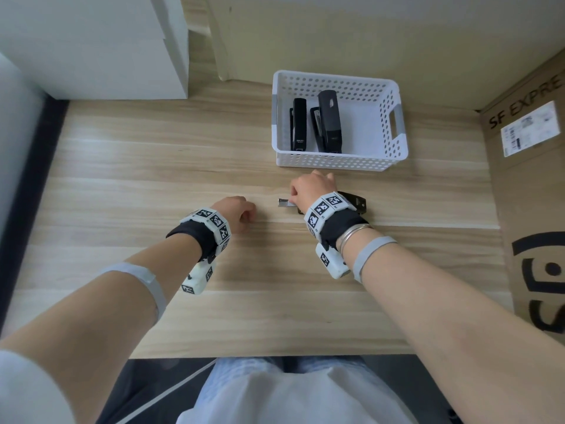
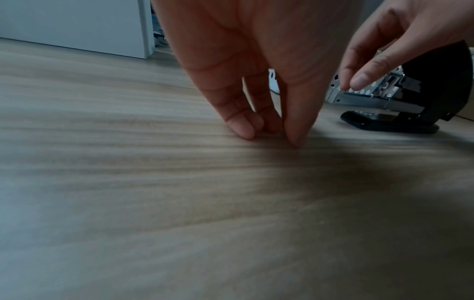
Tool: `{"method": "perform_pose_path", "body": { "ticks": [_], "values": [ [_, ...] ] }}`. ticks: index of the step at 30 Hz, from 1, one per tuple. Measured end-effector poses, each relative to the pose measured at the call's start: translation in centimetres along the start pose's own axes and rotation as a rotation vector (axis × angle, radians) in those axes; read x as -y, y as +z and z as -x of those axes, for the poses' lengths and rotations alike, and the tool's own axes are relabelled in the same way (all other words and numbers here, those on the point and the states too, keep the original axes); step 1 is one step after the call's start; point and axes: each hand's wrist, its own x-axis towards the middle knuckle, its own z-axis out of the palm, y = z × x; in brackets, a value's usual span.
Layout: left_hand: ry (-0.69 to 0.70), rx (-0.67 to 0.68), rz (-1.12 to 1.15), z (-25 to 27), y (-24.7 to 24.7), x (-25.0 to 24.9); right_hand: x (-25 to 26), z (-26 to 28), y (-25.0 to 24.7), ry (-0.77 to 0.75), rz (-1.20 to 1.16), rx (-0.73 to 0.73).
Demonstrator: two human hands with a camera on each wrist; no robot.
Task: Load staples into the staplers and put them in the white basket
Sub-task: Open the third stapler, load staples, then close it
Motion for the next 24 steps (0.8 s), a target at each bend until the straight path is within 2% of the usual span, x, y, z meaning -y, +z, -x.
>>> {"method": "perform_pose_path", "body": {
  "ticks": [5,10,16,20,24],
  "values": [
    [0.007,-0.029,-0.021,-0.4,0.2,-0.5,-0.5,0.5,0.0,-0.014,-0.065,-0.015],
    [-0.055,0.029,-0.042,-0.9,-0.2,-1.1,-0.7,0.8,-0.2,-0.032,-0.103,-0.03],
    [-0.025,-0.258,0.414,-1.4,-1.7,-3.4,-0.1,1.1,-0.6,-0.115,-0.177,-0.063],
    [0.031,-0.312,0.723,-2.1,-1.6,-4.4,0.2,1.2,-0.7,-0.12,-0.193,-0.097],
    [0.016,-0.348,0.833,-2.4,-1.2,-4.7,-0.2,1.2,-0.9,-0.077,-0.259,-0.117]
  ]
}}
